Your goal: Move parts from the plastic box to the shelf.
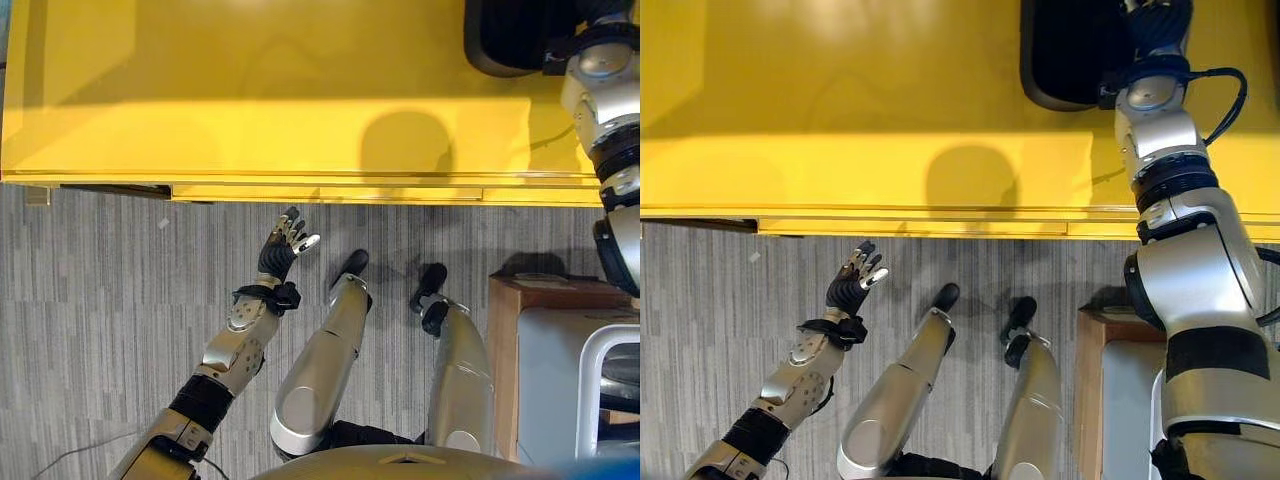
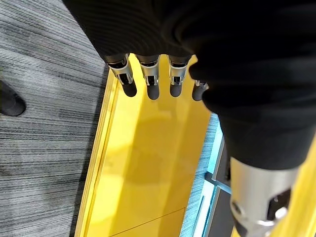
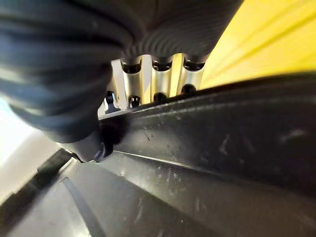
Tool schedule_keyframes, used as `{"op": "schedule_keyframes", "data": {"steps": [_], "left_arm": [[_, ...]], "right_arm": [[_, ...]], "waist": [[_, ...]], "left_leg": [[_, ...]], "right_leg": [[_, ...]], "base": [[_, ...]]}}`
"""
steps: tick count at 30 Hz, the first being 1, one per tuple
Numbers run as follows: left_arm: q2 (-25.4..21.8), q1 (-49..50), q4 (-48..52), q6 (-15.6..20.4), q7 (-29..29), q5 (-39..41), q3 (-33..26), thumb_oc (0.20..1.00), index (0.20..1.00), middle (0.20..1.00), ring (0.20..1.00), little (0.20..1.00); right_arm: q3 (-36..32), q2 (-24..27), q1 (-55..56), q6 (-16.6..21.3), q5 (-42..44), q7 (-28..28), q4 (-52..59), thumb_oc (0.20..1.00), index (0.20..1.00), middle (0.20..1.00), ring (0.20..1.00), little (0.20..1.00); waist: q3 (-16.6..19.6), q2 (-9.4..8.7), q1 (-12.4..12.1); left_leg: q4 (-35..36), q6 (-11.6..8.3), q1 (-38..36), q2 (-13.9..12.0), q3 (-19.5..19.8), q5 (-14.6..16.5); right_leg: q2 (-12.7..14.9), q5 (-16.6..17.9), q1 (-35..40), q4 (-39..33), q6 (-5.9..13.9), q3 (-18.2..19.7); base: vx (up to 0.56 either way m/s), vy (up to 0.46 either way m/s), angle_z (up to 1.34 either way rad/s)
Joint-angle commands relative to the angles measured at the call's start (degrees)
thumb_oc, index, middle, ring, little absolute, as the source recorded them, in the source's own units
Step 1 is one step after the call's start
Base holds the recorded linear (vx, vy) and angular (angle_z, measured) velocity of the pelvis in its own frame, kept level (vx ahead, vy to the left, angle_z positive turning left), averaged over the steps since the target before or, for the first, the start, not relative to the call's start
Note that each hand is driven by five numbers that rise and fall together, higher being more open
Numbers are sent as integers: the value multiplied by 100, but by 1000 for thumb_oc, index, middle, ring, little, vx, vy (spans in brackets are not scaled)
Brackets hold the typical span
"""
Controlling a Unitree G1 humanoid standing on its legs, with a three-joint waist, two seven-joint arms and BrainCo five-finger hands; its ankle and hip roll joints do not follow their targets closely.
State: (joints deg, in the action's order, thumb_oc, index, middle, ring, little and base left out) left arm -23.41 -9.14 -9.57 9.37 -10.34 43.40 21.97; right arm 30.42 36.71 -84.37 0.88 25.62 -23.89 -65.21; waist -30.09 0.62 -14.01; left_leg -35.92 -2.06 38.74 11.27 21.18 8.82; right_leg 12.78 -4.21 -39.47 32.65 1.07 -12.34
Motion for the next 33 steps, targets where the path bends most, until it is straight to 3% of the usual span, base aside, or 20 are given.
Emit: {"op": "schedule_keyframes", "data": {"steps": [1, 14, 33], "left_arm": [[-300, 187, 446, 289, -9, 49, -67, 1000, 1000, 1000, 1000, 1000], [-307, 32, 400, 300, -55, 112, 13, 1000, 1000, 1000, 1000, 1000], [-284, -54, 388, 321, -66, 49, 88, 1000, 1000, 1000, 1000, 1000]], "right_arm": [[57, 177, -342, 260, -82, -4, 94, 200, 200, 200, 200, 200], [-278, -189, -285, 233, 356, 17, -549, 200, 200, 200, 200, 200], [-144, 186, -200, 96, -166, -46, -832, 200, 200, 200, 200, 200]], "waist": [[349, -160, -201], [247, -130, -301], [156, -75, -260]], "left_leg": [[280, 292, 83, -197, -483, 288], [366, 291, -27, -195, -445, 275], [438, 278, -71, -223, -448, 238]], "right_leg": [[-29, -1214, 562, 593, 101, 362], [-1, -1245, 665, 588, 78, 303], [10, -1195, 718, 511, 109, 289]], "base": [[15, -11, 4], [2, -2, 4], [0, 0, 0]]}}
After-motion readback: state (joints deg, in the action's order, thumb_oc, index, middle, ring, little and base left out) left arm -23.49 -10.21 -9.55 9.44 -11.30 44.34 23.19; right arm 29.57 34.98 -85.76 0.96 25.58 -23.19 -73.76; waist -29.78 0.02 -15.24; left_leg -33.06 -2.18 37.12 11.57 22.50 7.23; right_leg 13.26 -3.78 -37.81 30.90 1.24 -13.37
